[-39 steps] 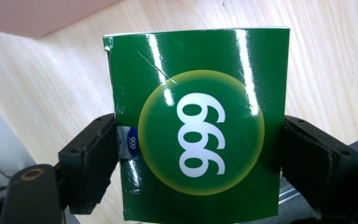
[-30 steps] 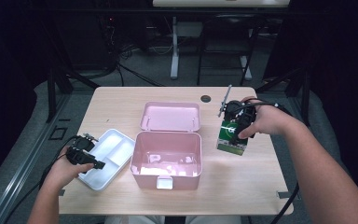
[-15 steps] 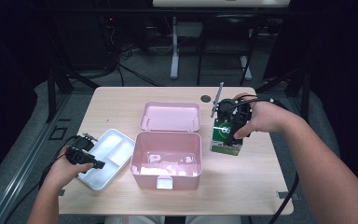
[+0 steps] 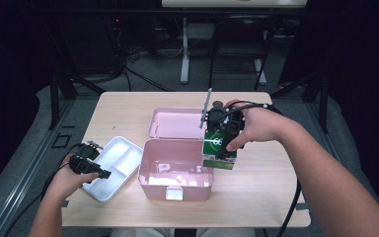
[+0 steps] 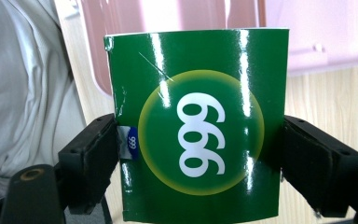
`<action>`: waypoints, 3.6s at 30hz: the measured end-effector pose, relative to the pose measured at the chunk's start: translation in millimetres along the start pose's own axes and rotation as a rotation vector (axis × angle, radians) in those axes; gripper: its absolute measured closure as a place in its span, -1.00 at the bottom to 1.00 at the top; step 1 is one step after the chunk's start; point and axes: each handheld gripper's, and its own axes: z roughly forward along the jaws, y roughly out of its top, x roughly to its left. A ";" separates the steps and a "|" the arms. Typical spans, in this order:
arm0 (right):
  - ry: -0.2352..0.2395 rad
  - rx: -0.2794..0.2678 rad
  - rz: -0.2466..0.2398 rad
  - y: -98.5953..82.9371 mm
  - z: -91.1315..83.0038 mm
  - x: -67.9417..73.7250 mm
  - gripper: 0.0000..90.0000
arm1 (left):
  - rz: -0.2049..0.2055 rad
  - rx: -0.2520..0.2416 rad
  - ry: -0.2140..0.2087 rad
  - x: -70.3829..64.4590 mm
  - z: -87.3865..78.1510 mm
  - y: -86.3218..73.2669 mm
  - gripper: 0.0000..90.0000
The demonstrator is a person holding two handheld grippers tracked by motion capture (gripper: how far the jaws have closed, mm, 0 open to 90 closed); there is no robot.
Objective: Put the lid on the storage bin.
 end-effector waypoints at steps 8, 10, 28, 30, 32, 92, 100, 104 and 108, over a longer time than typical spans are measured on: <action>0.008 -0.017 -0.026 28.2 12.7 8.0 -0.64 | 0.003 0.003 0.001 0.4 0.5 0.1 -0.06; 0.009 -0.018 -0.027 34.5 14.9 9.0 -0.64 | 0.000 0.002 -0.001 0.2 1.0 -0.1 -0.06; 0.024 0.007 -0.040 50.2 52.2 10.2 -0.64 | -0.002 0.003 -0.002 0.2 0.6 -0.5 -0.06; 0.026 0.020 -0.041 49.4 61.5 9.8 -0.64 | -0.001 0.004 -0.001 0.3 0.9 -0.4 -0.06; 0.030 0.028 -0.039 48.4 69.1 9.1 -0.64 | -0.001 0.004 -0.001 0.4 1.0 -0.5 -0.06; -0.023 -0.010 0.039 15.6 79.3 5.6 -0.62 | -0.002 0.016 0.010 -2.7 1.9 -0.5 -0.10; -0.074 -0.035 0.142 -22.4 66.3 -4.0 -0.58 | 0.036 0.019 0.022 -6.1 1.4 1.1 -0.31; -0.090 -0.059 0.188 -39.9 67.0 -4.6 -0.55 | 0.052 0.020 0.027 -6.7 1.5 2.3 -0.32; -0.107 -0.076 0.229 -54.9 70.3 -4.6 -0.52 | 0.038 0.014 0.048 -4.8 0.7 3.8 -0.24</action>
